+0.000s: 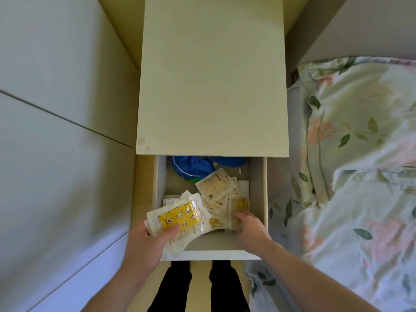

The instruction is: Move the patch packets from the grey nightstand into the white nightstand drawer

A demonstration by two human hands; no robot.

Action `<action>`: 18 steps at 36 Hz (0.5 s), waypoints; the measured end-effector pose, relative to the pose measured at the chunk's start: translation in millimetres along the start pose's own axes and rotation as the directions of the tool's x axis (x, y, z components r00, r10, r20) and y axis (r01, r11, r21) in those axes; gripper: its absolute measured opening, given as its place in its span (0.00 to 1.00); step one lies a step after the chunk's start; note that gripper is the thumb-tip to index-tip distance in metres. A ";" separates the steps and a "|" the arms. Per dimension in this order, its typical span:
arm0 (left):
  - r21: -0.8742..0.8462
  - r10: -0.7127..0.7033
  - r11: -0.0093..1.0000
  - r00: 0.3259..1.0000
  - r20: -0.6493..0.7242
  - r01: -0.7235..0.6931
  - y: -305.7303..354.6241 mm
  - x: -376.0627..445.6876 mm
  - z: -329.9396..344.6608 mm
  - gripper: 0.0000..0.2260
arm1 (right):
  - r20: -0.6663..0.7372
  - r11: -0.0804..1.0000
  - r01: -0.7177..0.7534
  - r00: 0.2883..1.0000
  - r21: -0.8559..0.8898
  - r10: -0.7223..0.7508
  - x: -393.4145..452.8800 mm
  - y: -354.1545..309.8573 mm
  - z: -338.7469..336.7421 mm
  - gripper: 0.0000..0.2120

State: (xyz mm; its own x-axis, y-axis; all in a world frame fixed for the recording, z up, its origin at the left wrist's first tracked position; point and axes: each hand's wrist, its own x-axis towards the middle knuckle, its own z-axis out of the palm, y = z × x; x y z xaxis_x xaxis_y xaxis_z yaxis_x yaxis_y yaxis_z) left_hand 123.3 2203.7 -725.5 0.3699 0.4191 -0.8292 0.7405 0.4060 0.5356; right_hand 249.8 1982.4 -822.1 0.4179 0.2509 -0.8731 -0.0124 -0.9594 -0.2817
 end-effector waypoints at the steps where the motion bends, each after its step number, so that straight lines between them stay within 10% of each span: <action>1: 0.001 -0.006 1.000 1.000 0.003 0.006 0.3 -0.6 0.2 0.10 | -0.013 0.996 -0.014 1.000 0.093 0.015 -2.2 -0.1 1.5 0.28; 8: -0.068 -0.061 0.995 0.994 0.096 0.067 2.8 -2.7 7.9 0.09 | 0.263 0.362 -0.224 0.963 0.905 -0.063 -34.1 -30.9 -4.8 0.13; 18: -0.051 -0.047 0.997 0.991 0.122 0.054 -1.5 0.3 30.1 0.08 | 0.269 0.181 -0.252 0.961 0.951 -0.071 -47.4 -43.5 -14.1 0.11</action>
State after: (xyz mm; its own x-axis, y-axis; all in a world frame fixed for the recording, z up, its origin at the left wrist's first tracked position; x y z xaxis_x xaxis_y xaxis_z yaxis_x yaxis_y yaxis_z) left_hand 139.2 2178.8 -731.4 0.4003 0.2973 -0.8669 0.7298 0.4687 0.4977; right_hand 243.4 2010.4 -762.9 0.1585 0.3439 -0.9255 -0.9712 -0.1145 -0.2088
